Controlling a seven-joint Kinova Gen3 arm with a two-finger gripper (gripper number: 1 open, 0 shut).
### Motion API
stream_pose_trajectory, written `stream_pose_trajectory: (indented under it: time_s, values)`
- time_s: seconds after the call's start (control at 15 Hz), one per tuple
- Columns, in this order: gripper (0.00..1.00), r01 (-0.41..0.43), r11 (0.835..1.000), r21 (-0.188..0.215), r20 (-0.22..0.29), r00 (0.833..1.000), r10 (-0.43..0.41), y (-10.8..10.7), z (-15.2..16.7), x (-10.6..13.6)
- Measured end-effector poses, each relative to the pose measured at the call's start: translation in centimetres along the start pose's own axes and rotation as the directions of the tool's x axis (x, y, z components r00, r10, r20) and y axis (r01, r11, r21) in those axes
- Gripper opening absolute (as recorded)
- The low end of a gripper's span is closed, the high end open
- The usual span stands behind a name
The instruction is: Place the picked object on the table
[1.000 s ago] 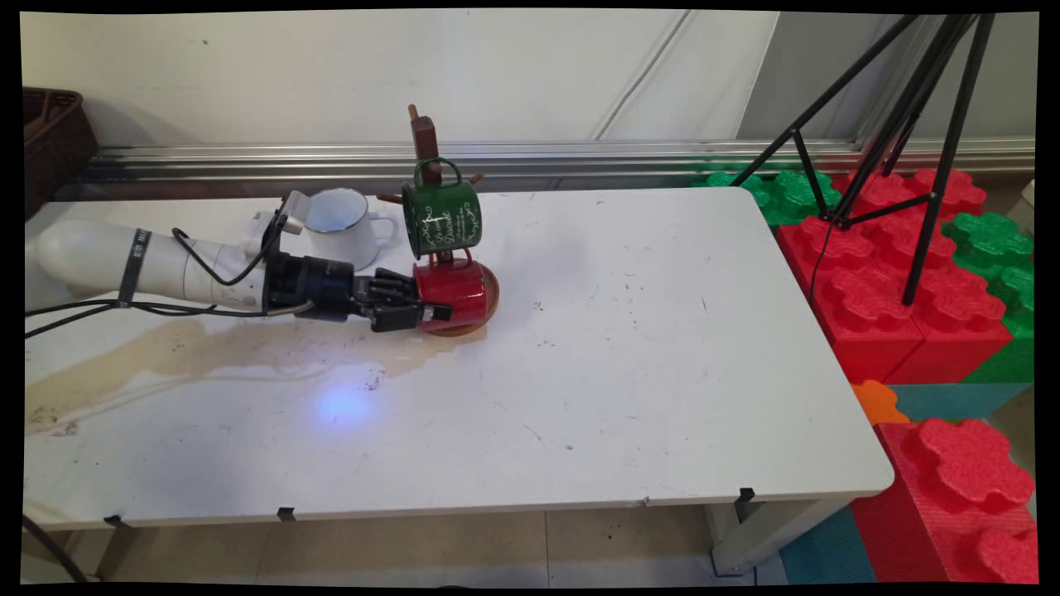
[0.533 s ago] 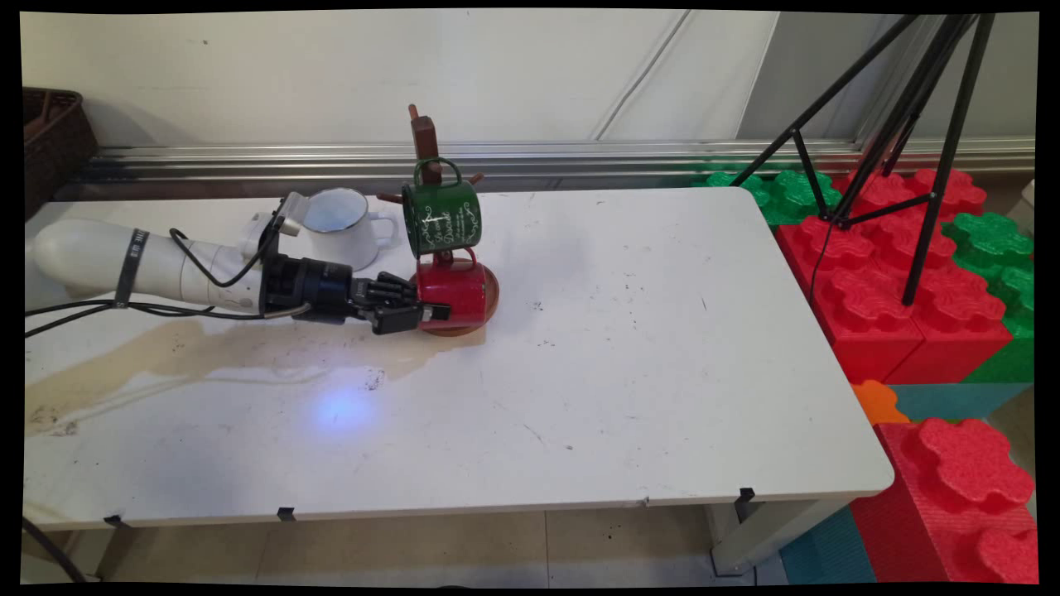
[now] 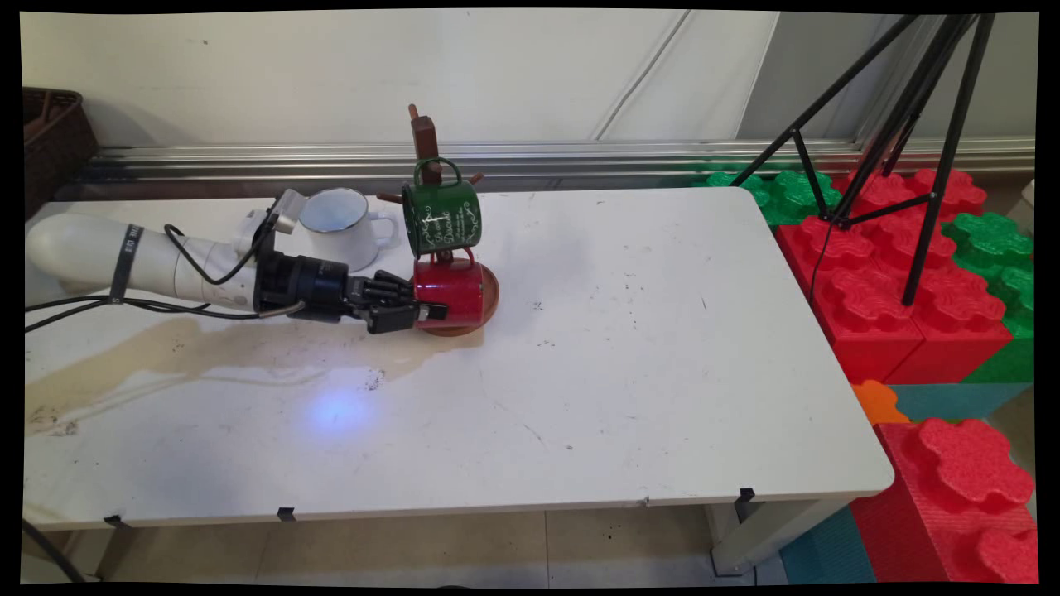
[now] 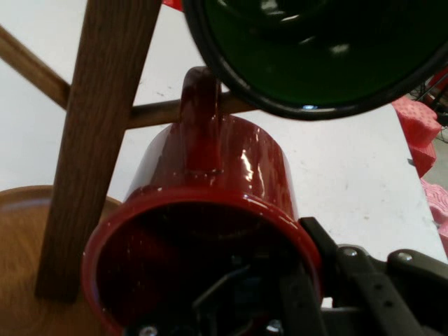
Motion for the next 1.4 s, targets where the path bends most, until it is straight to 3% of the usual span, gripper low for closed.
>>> stream_pose_trajectory:
  time_s: [0.73, 1.4]
  values:
    - [0.0, -0.012, 0.998, -0.054, 0.009, 1.0, 0.013, 2.1, -0.4, 0.7]
    - [0.0, -0.028, 0.995, -0.099, 0.091, 0.995, 0.037, 4.4, -3.7, 0.1]
